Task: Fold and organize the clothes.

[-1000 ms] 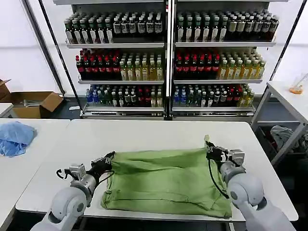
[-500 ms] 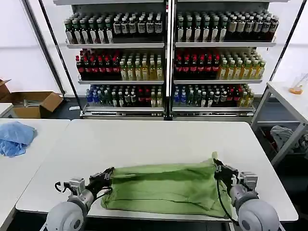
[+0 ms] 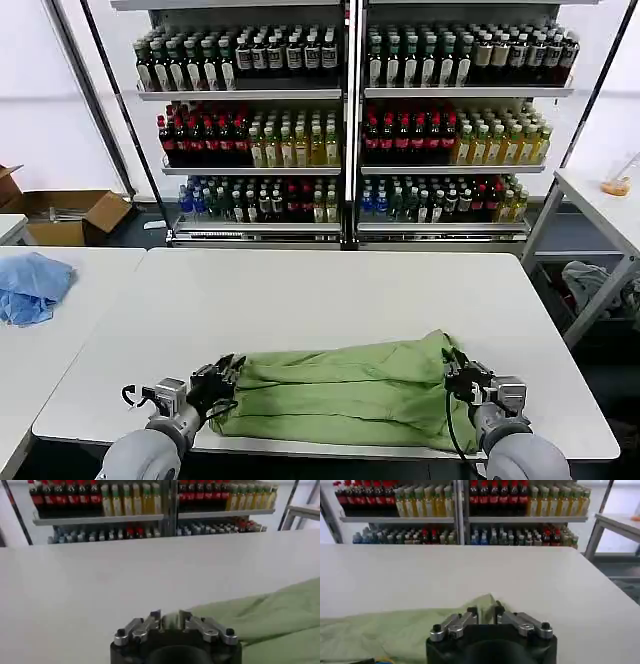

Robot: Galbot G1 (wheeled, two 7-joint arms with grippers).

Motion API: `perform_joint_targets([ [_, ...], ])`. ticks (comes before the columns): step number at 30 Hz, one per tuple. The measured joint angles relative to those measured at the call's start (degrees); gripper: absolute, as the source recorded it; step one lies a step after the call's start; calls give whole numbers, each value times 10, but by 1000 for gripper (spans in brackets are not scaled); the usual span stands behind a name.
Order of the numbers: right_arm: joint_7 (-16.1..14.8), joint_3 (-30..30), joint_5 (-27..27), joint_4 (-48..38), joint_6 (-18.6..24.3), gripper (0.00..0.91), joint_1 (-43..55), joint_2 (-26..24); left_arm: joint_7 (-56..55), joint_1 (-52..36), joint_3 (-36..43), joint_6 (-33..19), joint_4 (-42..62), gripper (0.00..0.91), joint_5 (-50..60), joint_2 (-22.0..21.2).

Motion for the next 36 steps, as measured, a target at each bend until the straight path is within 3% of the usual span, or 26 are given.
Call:
perform_joint_targets([
  [9,-9,7,-32,22,12,907,-34,12,-42,38,-7,-49,-34,907,36,-37],
  [27,-9,7,-51,36,28,907,-63,15,-122,119,14,-122,-27,907,161,-167],
  [28,-9,7,-52,36,29,907,-64,15,-125,119,14,-123,-24,877,166,-172],
  [29,-9,7,-52,37,29,907,-64,15,-128,118,14,-123,-20,524,170,-176],
  [30,-9,7,-53,37,30,907,-65,15,-131,117,15,-124,-17,383,173,-180],
  [31,-9,7,-53,38,30,907,-66,15,-134,117,16,-124,-13,161,176,-183],
  [33,-9,7,-53,40,32,907,-68,15,-140,115,15,-126,-5,50,182,-191],
  [36,-9,9,-53,41,33,907,-70,12,-144,115,15,-131,7,20,189,-200],
])
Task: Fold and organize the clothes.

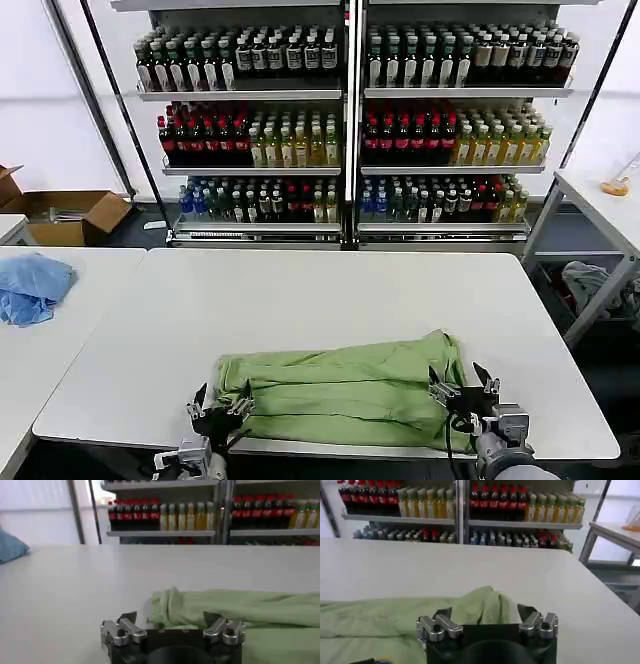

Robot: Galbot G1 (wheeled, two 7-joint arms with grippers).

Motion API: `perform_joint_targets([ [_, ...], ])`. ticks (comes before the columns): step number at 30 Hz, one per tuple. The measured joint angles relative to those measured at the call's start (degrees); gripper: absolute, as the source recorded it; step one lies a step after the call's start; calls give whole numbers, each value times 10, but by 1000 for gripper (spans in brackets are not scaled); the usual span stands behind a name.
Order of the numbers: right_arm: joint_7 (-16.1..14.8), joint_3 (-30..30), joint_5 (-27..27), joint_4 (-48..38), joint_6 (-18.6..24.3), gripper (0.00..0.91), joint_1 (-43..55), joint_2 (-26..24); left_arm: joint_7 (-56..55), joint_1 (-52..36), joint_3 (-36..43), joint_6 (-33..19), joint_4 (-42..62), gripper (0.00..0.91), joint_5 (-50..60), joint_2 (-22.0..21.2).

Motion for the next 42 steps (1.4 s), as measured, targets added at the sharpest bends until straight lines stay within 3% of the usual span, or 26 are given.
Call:
perform_joint_targets([
  [14,3,1,5,2,5,907,4,-5,3,-4,-2,-23,29,20,5,-27],
  [22,4,5,11,2,5,907,8,-12,3,-11,-26,-20,25,20,-14,-19],
  [42,8,-6,24,-9,1,907,33,-28,14,-41,-216,19,-47,20,-49,103],
])
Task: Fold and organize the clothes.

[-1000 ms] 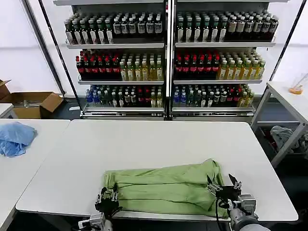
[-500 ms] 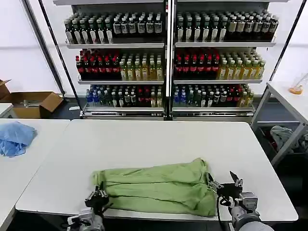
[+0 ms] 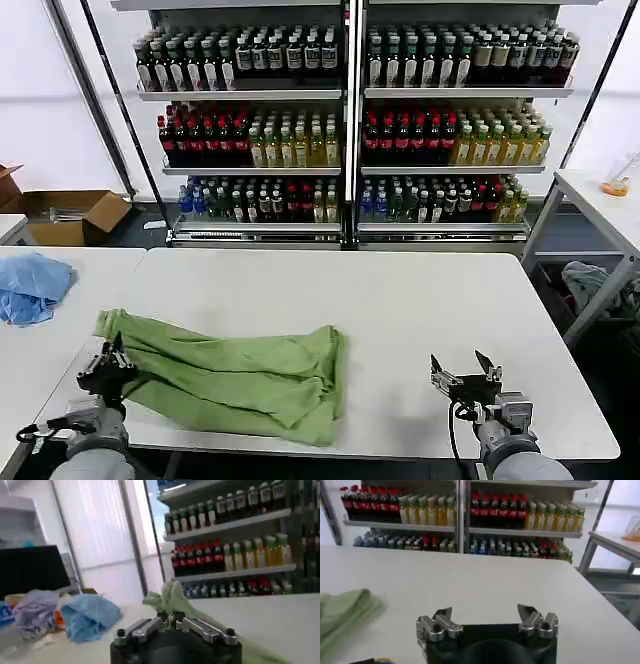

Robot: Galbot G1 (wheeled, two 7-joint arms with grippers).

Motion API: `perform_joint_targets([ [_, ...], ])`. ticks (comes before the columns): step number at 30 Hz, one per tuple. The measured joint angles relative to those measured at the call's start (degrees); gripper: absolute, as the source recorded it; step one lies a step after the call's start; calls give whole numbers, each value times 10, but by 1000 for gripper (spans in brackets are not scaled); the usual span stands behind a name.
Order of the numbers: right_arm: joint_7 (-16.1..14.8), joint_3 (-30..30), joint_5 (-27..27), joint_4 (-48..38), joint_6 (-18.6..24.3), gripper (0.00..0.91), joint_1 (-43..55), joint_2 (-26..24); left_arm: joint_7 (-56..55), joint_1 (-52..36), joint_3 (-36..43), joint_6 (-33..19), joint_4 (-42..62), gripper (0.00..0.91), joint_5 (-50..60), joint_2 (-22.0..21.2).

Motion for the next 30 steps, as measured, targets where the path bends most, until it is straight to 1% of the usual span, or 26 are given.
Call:
perform_joint_targets([
  [5,0,1,1,-2,0,907,1,-4,14,4,-10,12,-34,20,-82,8],
  [9,0,2,1,-5,0,907,0,-4,26,1,7,18,-63,20,-159,3],
  [16,-1,5,1,-4,2,907,-5,1,45,-2,83,17,-90,20,-257,-25],
  [21,-1,7,1,-5,3,907,-4,0,50,-10,144,15,-87,20,-288,-45],
  [26,-2,7,1,-8,4,907,0,1,53,-23,199,12,-64,30,-294,-61],
  [27,-2,7,1,-9,4,907,1,1,53,-26,210,12,-58,141,-292,-63],
  [28,-2,7,1,-9,4,907,1,1,54,-28,219,11,-53,836,-289,-65],
  [29,-2,7,2,-10,4,907,2,1,55,-30,228,12,-46,907,-285,-67],
  [30,-2,7,2,-10,4,907,3,1,55,-33,236,12,-40,907,-280,-69],
])
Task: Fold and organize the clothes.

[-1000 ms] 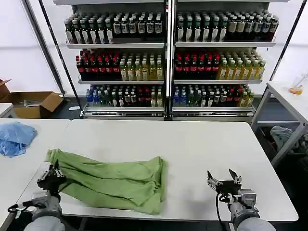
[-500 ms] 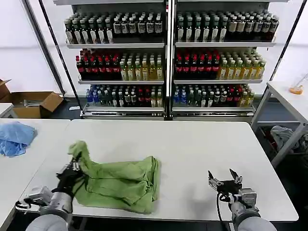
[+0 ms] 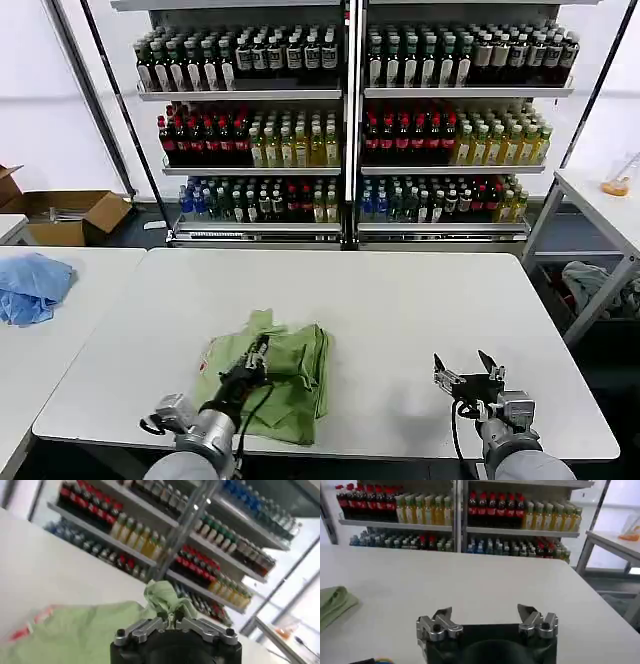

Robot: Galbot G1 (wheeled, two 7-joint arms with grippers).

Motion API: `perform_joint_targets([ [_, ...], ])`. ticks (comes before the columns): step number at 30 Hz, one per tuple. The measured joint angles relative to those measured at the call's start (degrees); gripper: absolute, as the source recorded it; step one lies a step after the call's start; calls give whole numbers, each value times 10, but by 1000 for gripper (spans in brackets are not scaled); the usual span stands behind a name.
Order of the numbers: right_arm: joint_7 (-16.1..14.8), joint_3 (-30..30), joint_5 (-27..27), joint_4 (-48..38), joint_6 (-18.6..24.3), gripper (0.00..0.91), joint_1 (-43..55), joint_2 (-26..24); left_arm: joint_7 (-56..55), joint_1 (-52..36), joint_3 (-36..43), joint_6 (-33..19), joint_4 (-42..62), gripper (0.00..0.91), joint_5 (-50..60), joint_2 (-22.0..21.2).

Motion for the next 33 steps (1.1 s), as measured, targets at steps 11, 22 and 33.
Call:
perform_joint_targets([
  [11,0,-3,2,-5,0,907,7,0,15,-8,76,-11,40,907,95,-15],
  [22,-1,-3,3,-6,0,907,11,0,33,16,75,-29,18,907,161,-7],
  [33,-2,-9,3,-10,1,907,21,4,12,19,-50,-23,30,907,162,27],
])
